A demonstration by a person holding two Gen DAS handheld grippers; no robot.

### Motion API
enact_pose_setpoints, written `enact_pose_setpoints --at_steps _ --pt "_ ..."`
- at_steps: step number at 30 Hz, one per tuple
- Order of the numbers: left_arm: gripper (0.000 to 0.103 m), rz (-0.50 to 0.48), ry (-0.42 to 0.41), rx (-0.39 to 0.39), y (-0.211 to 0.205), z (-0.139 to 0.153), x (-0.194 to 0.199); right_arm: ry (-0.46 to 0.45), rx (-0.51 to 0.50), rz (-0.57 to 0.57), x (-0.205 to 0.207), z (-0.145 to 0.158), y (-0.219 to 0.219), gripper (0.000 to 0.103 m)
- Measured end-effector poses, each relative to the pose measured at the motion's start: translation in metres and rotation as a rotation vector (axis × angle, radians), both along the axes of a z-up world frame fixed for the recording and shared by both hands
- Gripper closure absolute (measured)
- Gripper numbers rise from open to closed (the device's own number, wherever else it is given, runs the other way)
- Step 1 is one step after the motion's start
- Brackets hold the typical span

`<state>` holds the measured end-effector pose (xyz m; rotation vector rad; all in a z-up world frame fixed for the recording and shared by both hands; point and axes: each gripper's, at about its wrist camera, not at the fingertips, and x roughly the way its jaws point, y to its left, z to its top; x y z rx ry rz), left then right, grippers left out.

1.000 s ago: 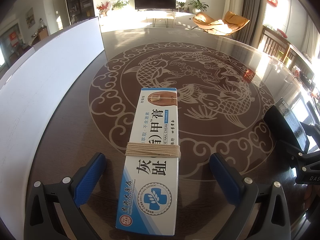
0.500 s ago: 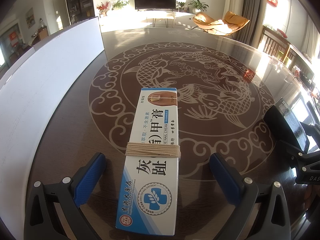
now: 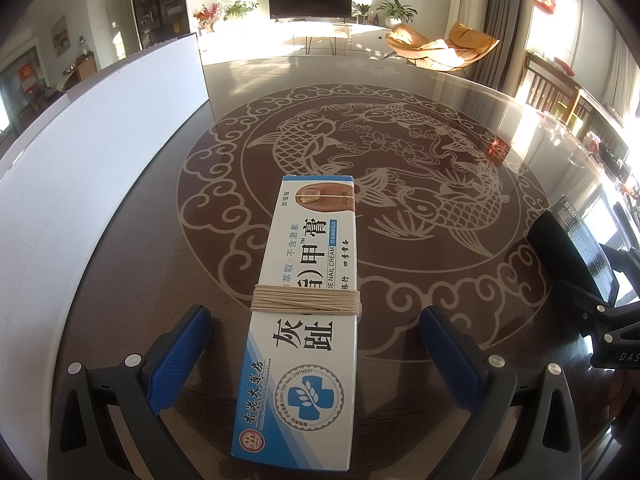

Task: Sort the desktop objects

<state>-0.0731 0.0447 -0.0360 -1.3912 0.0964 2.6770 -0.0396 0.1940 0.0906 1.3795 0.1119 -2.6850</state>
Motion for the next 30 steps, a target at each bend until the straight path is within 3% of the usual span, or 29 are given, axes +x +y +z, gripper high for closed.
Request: enact_pose_setpoints --at_steps 13,20,26,30 --pt "0.000 -0.004 -0.003 -0.001 -0.001 0.000 0.004 0.000 0.000 0.000 0.000 0.000 0.000 0.000" --pt "0.000 -0.151 -0.020 -0.005 -0.014 0.001 0.032 0.000 0.000 0.000 0.000 0.000 0.000 0.000" --pt "0.000 -0.143 -0.072 -0.024 -0.002 0.003 0.010 0.000 -0.002 0.000 0.000 0.000 0.002 0.000" --pt "0.000 -0.133 -0.065 -0.026 0.004 0.004 0.002 0.000 -0.002 0.000 0.000 0.000 0.002 0.000"
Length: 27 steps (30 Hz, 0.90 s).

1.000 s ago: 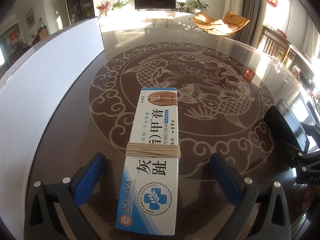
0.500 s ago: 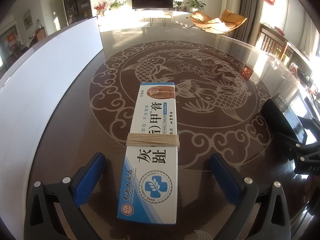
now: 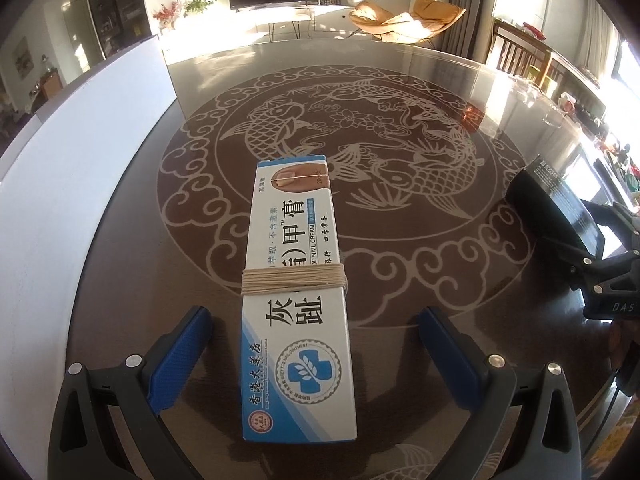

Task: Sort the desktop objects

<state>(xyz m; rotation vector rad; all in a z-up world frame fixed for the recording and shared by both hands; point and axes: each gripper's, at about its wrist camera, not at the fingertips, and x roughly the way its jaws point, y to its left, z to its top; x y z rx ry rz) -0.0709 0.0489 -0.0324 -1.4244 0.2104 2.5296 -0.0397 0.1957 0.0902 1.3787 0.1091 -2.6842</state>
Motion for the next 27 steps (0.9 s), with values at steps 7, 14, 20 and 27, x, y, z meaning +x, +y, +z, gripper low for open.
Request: enact_pose_setpoints --at_steps 7,14,20,27 --pt "0.000 -0.009 0.001 0.008 -0.001 -0.001 0.001 0.000 0.000 0.000 0.000 0.000 0.000 0.000" --pt "0.000 0.000 -0.020 0.002 -0.001 -0.001 -0.001 0.000 0.000 0.000 0.000 0.000 0.000 0.000" --pt "0.000 0.007 -0.141 -0.032 0.003 0.000 -0.018 -0.161 0.021 0.080 -0.021 0.004 -0.001 0.000" --pt "0.060 -0.003 -0.054 -0.033 0.009 0.018 -0.013 -0.255 0.002 0.154 -0.036 0.029 0.001 0.044"
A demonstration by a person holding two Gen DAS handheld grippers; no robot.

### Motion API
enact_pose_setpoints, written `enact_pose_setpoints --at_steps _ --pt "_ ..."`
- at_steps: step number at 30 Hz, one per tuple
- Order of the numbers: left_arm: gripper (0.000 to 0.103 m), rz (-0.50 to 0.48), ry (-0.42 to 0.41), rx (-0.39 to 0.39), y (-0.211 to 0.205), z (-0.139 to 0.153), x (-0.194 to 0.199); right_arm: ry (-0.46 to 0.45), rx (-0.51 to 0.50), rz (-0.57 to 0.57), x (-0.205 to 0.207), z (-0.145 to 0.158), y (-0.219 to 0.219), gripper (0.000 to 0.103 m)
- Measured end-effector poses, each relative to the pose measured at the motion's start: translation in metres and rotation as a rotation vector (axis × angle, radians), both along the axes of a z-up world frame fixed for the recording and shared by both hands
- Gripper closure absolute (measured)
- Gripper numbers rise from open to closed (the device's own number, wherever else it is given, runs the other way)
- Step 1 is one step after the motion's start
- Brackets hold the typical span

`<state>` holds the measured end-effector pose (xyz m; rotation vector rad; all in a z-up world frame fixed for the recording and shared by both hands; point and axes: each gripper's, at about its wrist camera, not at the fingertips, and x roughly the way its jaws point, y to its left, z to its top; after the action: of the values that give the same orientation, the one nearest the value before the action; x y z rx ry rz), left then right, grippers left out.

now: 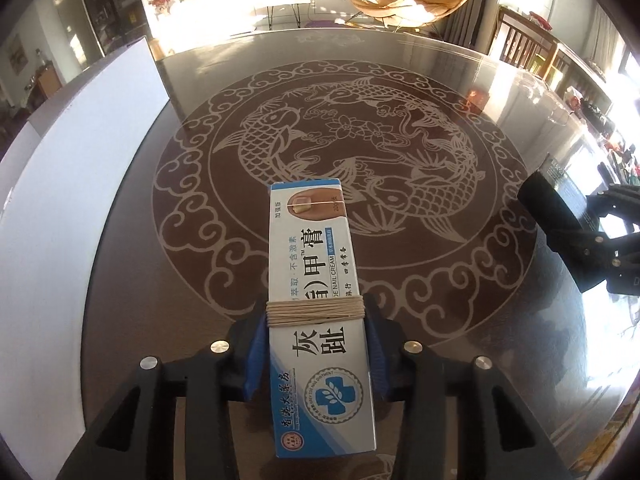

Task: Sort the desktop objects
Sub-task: 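Carry both boxes into the bin and release them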

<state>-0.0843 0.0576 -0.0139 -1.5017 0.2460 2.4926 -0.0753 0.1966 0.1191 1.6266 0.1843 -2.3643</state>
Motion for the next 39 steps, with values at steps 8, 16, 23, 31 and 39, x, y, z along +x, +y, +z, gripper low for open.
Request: enact_pose_setpoints --at_steps 8,16,23,31,39 --pt "0.060 0.119 0.148 0.142 -0.061 0.064 0.039 0.091 -0.012 0.063 0.005 0.062 -0.021 0.044" --pt "0.060 0.330 0.261 0.175 -0.203 0.152 0.050 0.188 -0.114 0.231 -0.026 0.130 -0.151 0.044" --pt "0.060 0.552 0.170 0.056 -0.322 0.136 0.047 0.214 -0.275 0.417 -0.035 0.164 -0.321 0.044" --pt "0.058 0.611 -0.023 0.069 -0.346 0.060 0.045 0.087 -0.173 0.541 -0.049 0.094 -0.463 0.043" --pt "0.016 0.696 0.073 -0.038 -0.329 0.069 0.051 0.066 -0.136 0.534 -0.067 0.081 -0.465 0.006"
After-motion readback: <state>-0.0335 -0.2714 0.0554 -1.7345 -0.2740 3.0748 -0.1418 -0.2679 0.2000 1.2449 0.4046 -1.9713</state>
